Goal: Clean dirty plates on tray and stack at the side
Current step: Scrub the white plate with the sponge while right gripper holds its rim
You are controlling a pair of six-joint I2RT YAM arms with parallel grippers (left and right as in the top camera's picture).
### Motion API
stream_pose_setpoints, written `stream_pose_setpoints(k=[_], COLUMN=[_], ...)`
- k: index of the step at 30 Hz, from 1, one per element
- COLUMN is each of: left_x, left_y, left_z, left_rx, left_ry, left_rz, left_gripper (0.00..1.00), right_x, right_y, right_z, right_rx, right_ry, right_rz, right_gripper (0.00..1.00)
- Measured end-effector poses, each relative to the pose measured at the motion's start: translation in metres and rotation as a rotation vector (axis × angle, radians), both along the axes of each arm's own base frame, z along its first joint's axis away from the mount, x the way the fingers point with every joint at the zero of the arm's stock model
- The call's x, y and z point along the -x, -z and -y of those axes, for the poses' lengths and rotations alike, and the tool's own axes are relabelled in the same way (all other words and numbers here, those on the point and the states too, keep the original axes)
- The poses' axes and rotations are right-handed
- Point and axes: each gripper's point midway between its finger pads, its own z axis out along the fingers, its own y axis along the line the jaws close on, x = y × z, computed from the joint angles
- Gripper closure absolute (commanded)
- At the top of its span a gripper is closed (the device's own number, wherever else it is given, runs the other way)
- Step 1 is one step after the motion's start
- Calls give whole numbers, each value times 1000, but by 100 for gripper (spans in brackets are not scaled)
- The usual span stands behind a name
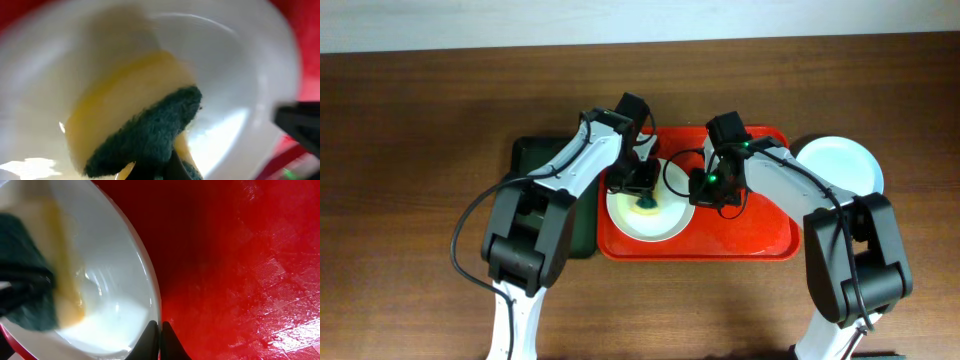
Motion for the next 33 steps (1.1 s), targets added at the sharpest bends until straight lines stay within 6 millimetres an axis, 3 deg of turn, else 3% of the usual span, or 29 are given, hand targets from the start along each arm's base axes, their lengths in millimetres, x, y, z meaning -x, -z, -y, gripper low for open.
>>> stream_pose_setpoints(k=[3,7,15,17,23,30,33], left_x=[11,12,-6,-9,-8,-1,5], left_y=[-4,-17,-46,-41,4,5,3], left_z=[13,12,-28,-32,-48,-40,-21], left_rx=[83,97,-41,-79,-193,-117,1], left_ry=[16,12,-23,-17,-68,-101,-91], left_rz=[-70,-101,18,48,92,102,65], left_gripper=[100,100,100,100,100,100,100], right_x=[-1,-1,1,1,2,2,2], right_y=[0,-1,-1,-1,-2,-1,-1], right_z=[0,-2,-4,-4,-4,-2,-2], right_rx=[-1,-9,-23,-23,-25,-14,-10], right_ry=[0,-1,-5,-4,-5,-3,-3], right_rz=[3,5,-3,-4,-7,-8,-7], right_gripper=[96,96,96,96,96,96,96])
